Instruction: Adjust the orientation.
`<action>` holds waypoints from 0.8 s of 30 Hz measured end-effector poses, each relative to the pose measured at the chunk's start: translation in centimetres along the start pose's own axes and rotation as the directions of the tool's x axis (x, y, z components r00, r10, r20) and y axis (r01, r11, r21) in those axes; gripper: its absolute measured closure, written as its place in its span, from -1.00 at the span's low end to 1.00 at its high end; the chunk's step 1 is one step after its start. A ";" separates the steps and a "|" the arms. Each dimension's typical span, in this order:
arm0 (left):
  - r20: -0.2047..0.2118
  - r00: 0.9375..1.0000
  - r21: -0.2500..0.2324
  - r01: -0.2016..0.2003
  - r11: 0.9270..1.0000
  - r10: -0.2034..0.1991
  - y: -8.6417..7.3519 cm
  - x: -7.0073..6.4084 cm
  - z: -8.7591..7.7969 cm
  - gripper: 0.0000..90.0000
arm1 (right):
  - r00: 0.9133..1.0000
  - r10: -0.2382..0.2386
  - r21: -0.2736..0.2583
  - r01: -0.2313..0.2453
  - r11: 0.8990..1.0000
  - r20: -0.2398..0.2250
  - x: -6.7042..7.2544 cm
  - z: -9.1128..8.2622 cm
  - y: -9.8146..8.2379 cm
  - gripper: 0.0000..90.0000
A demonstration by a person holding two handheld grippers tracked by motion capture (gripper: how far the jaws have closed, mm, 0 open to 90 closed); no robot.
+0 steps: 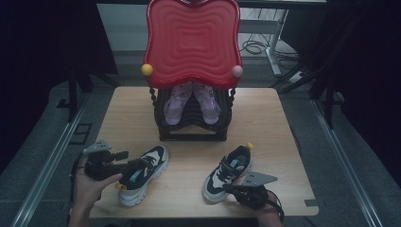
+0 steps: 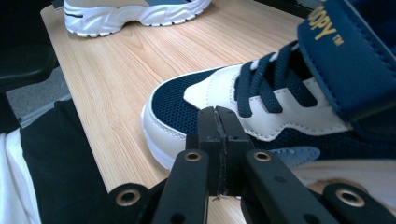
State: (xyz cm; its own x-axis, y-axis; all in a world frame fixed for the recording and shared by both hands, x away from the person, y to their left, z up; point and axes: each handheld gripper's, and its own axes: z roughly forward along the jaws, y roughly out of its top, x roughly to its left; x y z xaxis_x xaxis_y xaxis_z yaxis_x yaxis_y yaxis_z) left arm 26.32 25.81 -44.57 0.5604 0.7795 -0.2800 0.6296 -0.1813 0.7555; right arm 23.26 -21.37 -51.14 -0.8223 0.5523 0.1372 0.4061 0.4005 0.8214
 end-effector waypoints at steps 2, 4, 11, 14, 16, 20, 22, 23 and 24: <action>0.000 1.000 0.000 0.003 1.000 -0.003 -0.1 0.1 0.0 -0.14 | 1.000 0.001 -0.003 -0.001 1.000 0.007 0.4 0.5 0.2 1.00; -0.005 1.000 0.002 0.002 1.000 -0.002 -0.1 0.1 0.0 -0.14 | 1.000 -0.005 -0.002 0.005 1.000 0.023 0.7 0.9 0.4 0.99; -0.003 1.000 0.002 0.005 1.000 -0.005 -0.1 0.0 0.0 -0.14 | 0.998 -0.024 -0.011 0.025 1.000 0.066 1.8 2.6 1.8 0.99; -0.005 1.000 -0.005 0.003 1.000 -0.003 -0.1 0.0 -0.2 -0.14 | 0.995 -0.033 -0.003 0.033 0.999 0.094 2.4 3.5 2.4 0.99; -0.006 1.000 -0.007 0.004 1.000 -0.004 -0.1 0.0 -0.3 -0.14 | 0.993 -0.037 -0.011 0.039 0.999 0.115 2.6 3.8 2.7 0.99; -0.006 1.000 -0.002 0.001 1.000 -0.001 -0.2 0.1 -0.2 -0.14 | 0.988 -0.044 -0.006 0.045 0.999 0.149 2.9 4.6 3.2 1.00; -0.005 1.000 0.001 0.003 1.000 -0.003 -0.2 0.0 -0.1 -0.14 | 0.985 -0.056 -0.002 0.057 0.998 0.166 3.0 5.0 3.4 0.99; -0.004 1.000 0.001 0.003 1.000 -0.003 -0.2 0.0 -0.1 -0.14 | 0.983 -0.062 0.006 0.062 0.998 0.174 3.0 5.2 3.5 0.99; -0.004 1.000 0.001 0.003 1.000 -0.003 -0.2 0.0 0.0 -0.14 | 0.982 -0.065 0.007 0.064 0.998 0.177 3.0 5.3 3.6 1.00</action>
State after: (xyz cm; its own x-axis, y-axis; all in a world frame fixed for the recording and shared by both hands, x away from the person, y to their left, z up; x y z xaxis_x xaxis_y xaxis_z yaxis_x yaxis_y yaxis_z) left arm 26.19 25.87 -44.66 0.5559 0.7826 -0.2800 0.6320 -0.1792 0.7540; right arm 24.31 -14.40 -50.73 -0.7631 0.6460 -0.0163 0.3551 0.4403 0.8246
